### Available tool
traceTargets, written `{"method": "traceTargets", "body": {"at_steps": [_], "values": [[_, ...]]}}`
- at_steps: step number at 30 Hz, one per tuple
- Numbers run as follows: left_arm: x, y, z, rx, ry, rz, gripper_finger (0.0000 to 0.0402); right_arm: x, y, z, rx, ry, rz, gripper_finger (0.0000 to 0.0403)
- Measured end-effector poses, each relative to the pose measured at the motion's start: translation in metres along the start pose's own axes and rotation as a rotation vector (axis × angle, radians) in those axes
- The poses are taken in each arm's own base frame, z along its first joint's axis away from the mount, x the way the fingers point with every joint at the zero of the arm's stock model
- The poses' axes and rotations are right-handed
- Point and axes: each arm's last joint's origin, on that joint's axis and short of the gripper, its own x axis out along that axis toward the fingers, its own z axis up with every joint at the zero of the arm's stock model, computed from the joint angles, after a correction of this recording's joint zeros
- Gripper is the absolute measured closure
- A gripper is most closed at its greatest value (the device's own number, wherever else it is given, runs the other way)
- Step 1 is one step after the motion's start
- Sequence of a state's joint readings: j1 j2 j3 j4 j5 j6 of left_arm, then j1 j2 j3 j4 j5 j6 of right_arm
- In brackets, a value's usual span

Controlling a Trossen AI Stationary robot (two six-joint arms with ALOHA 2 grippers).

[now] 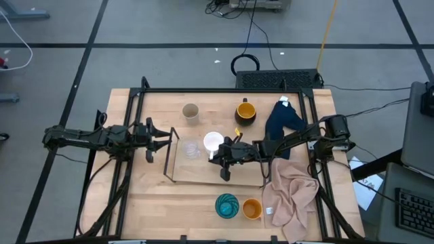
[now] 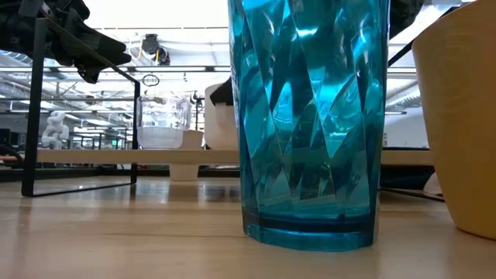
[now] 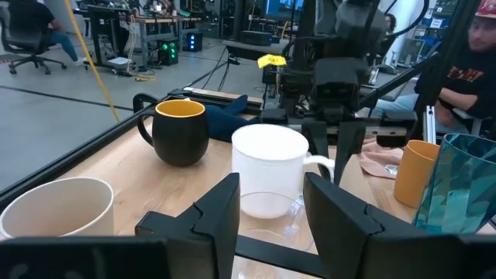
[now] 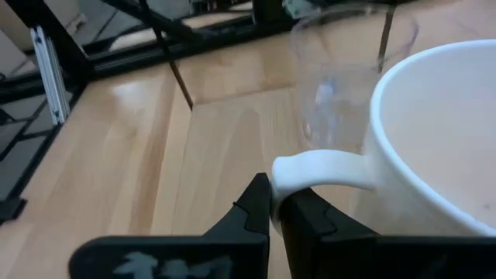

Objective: Stack small to large cups/mugs on shelf
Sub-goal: Put the white mug on the shelf

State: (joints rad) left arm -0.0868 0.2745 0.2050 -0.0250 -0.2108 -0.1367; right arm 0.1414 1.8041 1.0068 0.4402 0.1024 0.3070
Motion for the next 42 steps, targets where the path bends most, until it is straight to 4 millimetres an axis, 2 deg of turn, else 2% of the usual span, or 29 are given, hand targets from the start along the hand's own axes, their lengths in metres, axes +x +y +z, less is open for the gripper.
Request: {"method": "traceTargets", "body": {"at_steps": [18, 42], "values": [[0.0000, 0.0000, 0.0003, -0.002, -0.003, 0.000, 0.0256, 0.0039, 0.0011, -0.0065, 0.020, 0.030, 0.024, 0.0392], [0.0000, 0.0000, 0.0003, -0.003, -0.003, 0.000, 0.0256, 0.0038, 0.0036, -0.0072, 0.016, 0.038, 0.055, 0.0262]]}}
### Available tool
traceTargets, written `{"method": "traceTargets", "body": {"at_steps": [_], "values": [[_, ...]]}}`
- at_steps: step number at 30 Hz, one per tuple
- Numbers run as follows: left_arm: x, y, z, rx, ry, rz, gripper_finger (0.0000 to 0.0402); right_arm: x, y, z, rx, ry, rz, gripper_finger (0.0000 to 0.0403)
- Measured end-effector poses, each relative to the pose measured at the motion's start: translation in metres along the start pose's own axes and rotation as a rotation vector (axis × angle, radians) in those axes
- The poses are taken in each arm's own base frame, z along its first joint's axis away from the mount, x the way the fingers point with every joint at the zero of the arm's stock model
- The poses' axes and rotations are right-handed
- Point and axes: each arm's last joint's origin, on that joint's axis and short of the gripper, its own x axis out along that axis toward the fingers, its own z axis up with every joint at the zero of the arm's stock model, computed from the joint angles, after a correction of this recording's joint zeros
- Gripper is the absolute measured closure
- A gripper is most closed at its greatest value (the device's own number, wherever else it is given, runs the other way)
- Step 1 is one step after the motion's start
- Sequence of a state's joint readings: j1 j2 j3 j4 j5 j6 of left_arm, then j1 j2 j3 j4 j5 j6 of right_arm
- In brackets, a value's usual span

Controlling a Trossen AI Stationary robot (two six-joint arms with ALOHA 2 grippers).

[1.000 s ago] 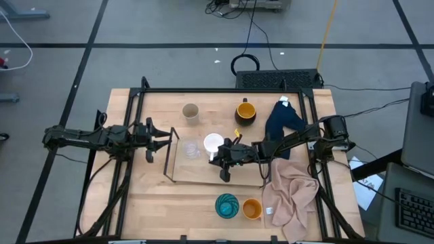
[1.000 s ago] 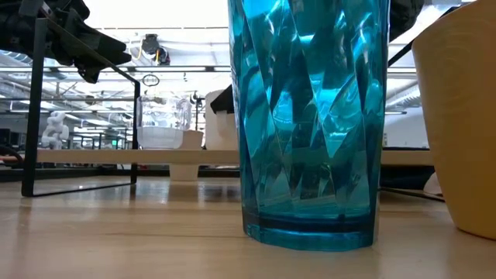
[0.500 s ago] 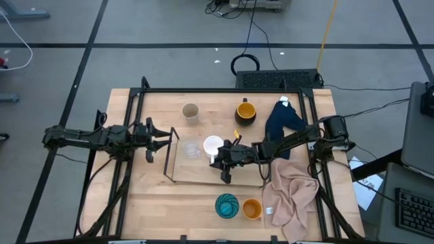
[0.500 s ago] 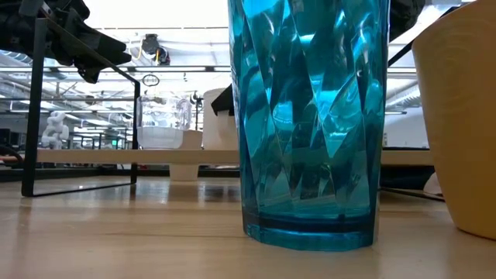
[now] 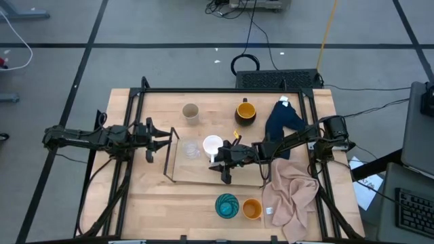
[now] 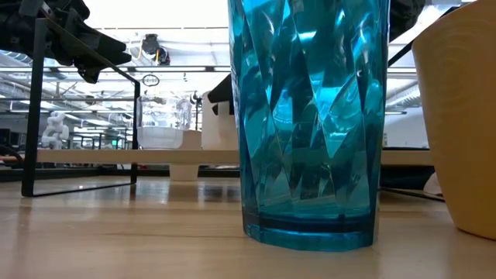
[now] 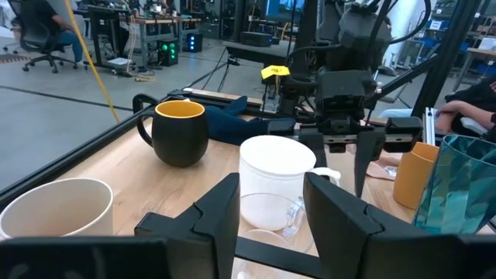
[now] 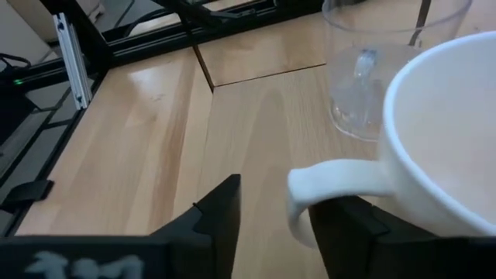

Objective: Stack small to large cups/mugs on shelf
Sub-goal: Put the white mug on the shelf

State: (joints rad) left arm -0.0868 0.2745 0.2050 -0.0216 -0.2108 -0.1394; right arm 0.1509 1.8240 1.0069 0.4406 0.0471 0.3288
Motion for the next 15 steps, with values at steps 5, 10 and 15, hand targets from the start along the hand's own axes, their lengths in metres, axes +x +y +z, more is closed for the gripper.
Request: {"method": "traceTargets", "body": {"at_steps": [5, 10, 15], "values": [[0.000, 0.000, 0.000, -0.001, 0.000, 0.000, 0.0256, 0.000, 0.000, 0.000, 0.000, -0.004, 0.001, 0.0237], [0.000, 0.000, 0.000, -0.001, 0.000, 0.000, 0.0256, -0.002, 0.001, 0.002, -0.009, -0.004, 0.001, 0.0219], [0.000, 0.000, 0.000, -0.003, -0.002, -0.001, 0.0256, -0.010, 0.003, 0.011, -0.035, -0.025, 0.006, 0.0197]]}}
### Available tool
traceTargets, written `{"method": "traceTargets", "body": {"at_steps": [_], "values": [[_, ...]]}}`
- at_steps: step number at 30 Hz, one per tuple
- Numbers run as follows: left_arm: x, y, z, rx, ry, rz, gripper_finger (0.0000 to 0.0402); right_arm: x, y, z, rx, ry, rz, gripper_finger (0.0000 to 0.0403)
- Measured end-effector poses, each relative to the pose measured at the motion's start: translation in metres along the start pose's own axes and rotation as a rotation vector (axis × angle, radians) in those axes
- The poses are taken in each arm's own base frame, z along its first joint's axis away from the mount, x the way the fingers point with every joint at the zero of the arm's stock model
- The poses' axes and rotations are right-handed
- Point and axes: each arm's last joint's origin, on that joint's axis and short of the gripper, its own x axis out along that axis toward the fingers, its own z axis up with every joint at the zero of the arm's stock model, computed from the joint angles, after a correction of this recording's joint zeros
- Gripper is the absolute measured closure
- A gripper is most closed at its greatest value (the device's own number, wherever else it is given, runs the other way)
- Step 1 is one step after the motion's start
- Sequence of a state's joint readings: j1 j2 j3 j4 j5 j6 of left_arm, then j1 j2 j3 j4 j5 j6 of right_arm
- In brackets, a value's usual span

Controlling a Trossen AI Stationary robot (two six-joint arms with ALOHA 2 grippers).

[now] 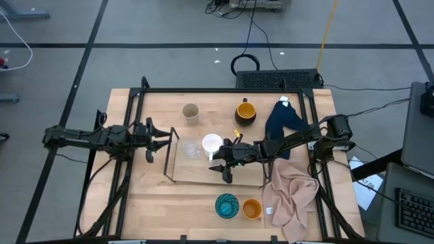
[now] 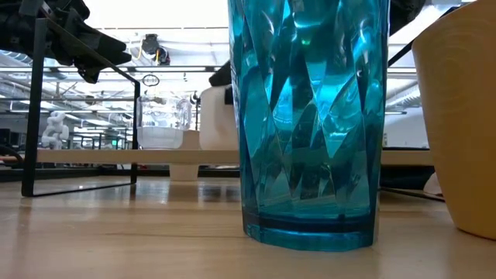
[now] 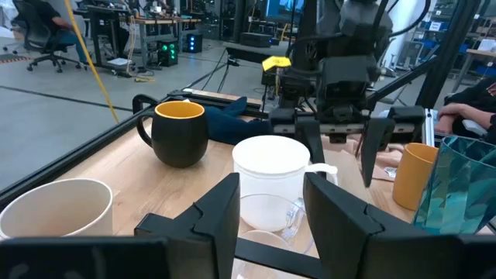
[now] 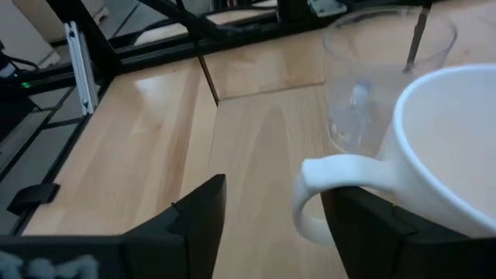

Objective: Stack small to large cups/mugs on shelf
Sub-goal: Put the white mug on the shelf, then put the white cup on the shelf

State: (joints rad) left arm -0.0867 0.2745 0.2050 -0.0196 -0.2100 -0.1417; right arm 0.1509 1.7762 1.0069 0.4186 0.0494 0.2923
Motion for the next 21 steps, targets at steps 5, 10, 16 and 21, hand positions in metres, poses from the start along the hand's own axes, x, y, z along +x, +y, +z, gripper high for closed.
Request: {"method": "traceTargets", "body": {"at_steps": [5, 10, 16, 21], "values": [[0.000, 0.000, 0.000, -0.001, -0.002, 0.000, 0.0256, -0.007, 0.002, 0.007, -0.009, -0.009, 0.002, 0.0175], [0.000, 0.000, 0.000, -0.003, -0.002, -0.001, 0.0256, -0.007, 0.001, 0.002, -0.011, 0.042, -0.013, 0.0165], [0.000, 0.000, 0.000, -0.002, -0.002, 0.000, 0.0256, -0.007, -0.001, -0.003, -0.014, 0.090, -0.031, 0.0165], [0.000, 0.000, 0.000, -0.002, -0.002, -0.001, 0.0256, -0.010, 0.000, -0.004, -0.013, 0.115, -0.032, 0.0165]]}}
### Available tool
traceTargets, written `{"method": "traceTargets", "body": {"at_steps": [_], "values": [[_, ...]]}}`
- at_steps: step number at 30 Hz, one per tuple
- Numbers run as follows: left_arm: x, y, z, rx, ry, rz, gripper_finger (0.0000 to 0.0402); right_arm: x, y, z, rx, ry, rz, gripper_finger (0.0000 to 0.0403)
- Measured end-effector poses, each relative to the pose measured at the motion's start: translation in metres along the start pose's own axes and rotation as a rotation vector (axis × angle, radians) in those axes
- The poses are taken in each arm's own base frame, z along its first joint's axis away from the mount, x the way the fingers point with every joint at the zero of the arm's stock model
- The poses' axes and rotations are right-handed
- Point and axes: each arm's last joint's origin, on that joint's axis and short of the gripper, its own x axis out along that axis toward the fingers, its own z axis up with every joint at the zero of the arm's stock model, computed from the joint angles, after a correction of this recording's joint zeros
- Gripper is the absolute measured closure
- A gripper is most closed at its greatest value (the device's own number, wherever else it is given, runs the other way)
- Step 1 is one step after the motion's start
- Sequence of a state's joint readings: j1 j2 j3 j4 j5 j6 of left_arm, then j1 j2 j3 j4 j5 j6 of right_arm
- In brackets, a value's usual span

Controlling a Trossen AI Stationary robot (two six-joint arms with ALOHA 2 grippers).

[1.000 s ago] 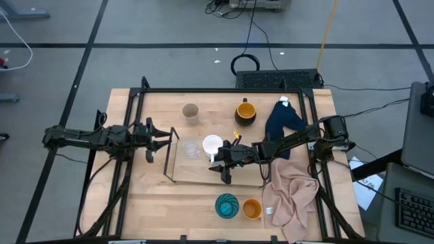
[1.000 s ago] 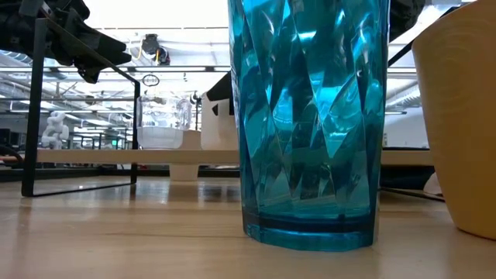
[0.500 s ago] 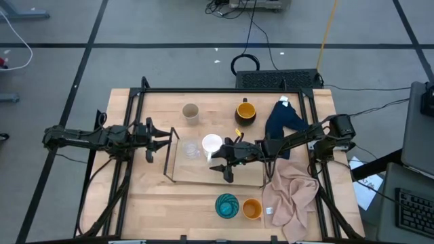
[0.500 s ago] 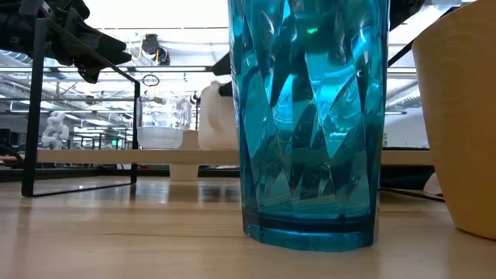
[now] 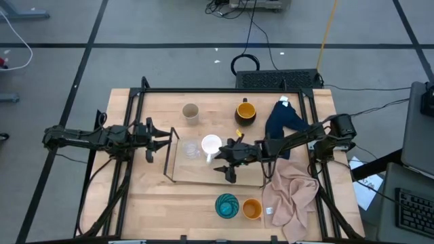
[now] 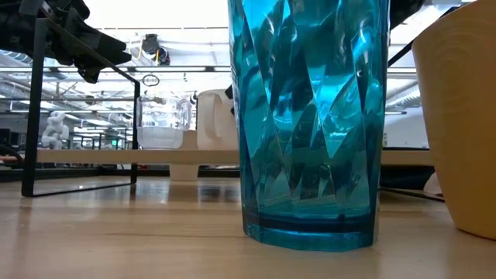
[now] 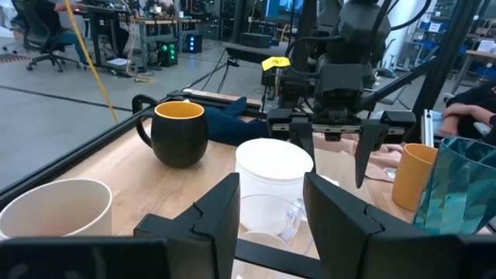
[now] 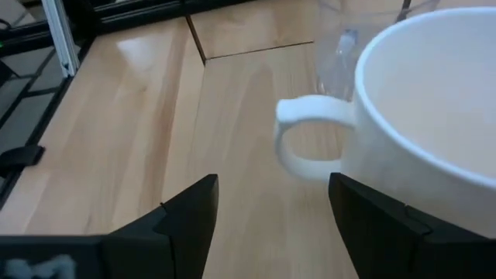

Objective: Stack small to large cups/mugs on shelf
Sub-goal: Put the white cup on the shelf

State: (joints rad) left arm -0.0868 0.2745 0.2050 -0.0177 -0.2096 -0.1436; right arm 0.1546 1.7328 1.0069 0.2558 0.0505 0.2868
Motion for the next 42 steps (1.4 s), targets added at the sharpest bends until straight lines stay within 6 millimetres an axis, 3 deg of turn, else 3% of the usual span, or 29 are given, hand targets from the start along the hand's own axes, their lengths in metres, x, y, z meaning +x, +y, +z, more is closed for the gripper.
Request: {"method": "traceTargets", "body": {"at_steps": [6, 14, 23, 28, 34, 42], "values": [[0.000, 0.000, 0.002, -0.004, -0.017, -0.002, 0.0256, -0.026, 0.013, 0.016, -0.035, -0.047, 0.030, 0.0165], [0.000, 0.001, 0.008, 0.049, -0.083, 0.053, 0.0256, -0.067, 0.026, 0.041, -0.213, -0.175, 0.050, 0.0165], [0.004, 0.010, 0.017, 0.204, -0.117, 0.189, 0.0256, -0.077, 0.021, 0.049, -0.348, -0.214, 0.021, 0.0165], [0.013, 0.015, 0.038, 0.249, -0.092, 0.231, 0.0256, -0.076, 0.008, 0.051, -0.429, -0.203, -0.123, 0.0165], [0.026, 0.020, 0.079, 0.314, 0.007, 0.291, 0.0256, -0.079, -0.014, 0.055, -0.497, -0.167, -0.356, 0.0165], [0.051, 0.043, 0.102, 0.379, 0.287, 0.353, 0.0256, -0.095, -0.026, 0.055, -0.443, -0.102, -0.394, 0.0165]]}}
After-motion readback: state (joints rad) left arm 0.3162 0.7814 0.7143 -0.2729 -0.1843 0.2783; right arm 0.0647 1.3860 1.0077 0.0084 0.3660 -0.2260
